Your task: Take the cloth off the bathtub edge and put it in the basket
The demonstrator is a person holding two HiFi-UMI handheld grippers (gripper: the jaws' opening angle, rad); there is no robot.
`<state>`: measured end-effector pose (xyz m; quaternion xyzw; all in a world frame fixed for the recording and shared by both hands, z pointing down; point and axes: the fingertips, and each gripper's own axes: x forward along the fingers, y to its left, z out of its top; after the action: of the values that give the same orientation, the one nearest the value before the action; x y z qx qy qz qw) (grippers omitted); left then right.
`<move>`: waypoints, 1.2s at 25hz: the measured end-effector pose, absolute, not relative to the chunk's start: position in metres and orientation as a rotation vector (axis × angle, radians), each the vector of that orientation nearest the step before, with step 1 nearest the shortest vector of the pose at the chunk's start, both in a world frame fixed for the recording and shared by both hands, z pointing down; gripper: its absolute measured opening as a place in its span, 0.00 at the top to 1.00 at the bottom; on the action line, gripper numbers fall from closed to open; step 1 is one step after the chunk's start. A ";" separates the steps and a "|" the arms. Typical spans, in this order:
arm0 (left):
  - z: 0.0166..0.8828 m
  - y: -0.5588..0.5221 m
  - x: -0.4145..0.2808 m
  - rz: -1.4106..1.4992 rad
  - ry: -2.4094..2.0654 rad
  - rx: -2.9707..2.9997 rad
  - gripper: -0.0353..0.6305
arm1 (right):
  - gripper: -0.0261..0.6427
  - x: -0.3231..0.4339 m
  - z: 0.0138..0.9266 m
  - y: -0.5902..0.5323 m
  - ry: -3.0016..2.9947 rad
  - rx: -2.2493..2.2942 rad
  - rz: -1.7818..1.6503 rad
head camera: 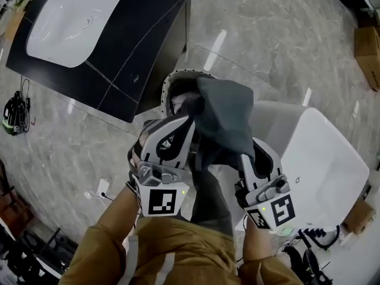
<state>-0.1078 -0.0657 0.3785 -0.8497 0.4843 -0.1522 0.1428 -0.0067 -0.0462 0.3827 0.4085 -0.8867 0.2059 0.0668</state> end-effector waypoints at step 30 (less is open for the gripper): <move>0.527 -0.066 -0.121 -0.496 1.508 -2.447 0.94 | 0.88 -0.028 0.495 -0.091 -2.809 1.277 0.595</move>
<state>-0.1207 -0.0656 0.5269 -0.8336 0.5138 -0.1690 0.1120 -0.0281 -0.0913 0.4950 0.4062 -0.8939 0.1893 -0.0004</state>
